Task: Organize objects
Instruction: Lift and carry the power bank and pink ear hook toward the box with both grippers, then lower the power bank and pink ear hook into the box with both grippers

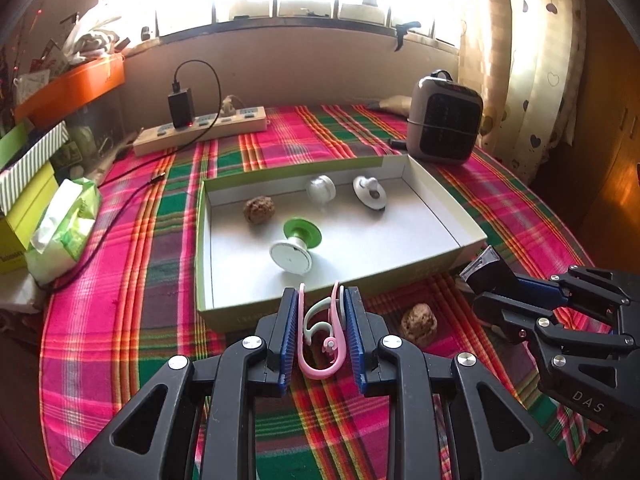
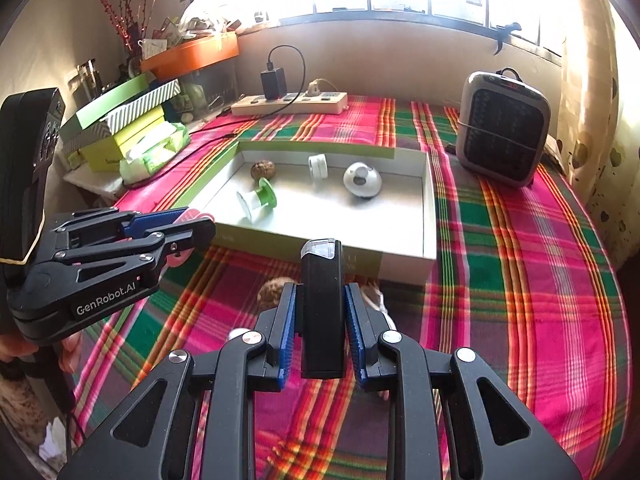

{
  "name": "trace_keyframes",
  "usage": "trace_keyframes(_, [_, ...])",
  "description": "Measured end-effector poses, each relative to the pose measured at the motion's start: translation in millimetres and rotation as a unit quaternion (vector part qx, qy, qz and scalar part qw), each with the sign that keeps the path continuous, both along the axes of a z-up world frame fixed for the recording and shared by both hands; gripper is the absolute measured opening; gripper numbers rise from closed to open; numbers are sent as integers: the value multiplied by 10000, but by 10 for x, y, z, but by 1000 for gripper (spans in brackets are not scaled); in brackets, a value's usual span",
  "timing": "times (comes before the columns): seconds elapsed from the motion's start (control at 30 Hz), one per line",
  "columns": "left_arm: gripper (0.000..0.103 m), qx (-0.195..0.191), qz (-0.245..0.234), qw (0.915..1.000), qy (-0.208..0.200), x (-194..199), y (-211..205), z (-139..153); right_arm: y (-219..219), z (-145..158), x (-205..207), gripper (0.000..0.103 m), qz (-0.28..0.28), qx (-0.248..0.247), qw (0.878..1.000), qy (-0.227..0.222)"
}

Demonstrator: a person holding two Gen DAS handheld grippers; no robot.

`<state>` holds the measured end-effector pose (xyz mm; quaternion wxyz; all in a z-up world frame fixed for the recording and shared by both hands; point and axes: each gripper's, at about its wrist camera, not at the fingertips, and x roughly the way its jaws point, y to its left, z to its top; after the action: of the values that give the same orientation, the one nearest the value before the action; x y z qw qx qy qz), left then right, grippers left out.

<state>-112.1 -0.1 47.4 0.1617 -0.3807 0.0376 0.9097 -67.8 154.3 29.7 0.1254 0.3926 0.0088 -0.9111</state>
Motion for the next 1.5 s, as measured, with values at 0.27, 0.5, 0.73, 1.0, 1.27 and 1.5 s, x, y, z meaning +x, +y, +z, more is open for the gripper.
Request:
trace_keyframes(0.27, [21, -14, 33, 10000, 26, -101, -1, 21, -6, 72, -183, 25, 12, -41, 10000, 46])
trace_keyframes(0.5, [22, -20, 73, 10000, 41, -229, -7, 49, -17, 91, -332, 25, 31, -51, 10000, 28])
trace_keyframes(0.73, [22, -20, 135, 9999, 68, -354, -30, 61, 1, 91, -533, 25, 6, -59, 10000, -8])
trace_keyframes(1.0, [21, -19, 228, 9997, 54, -493, -77, 40, 69, 34, -711, 25, -101, -59, 9999, -94])
trace_keyframes(1.27, [21, -66, 293, 9995, 4, -627, -104, -13, 107, -42, -882, 25, -171, -25, 9996, -227])
trace_keyframes(1.5, [21, -72, 381, 9992, -105, -719, -143, -90, 138, -79, -1001, 25, -221, -3, 9993, -301])
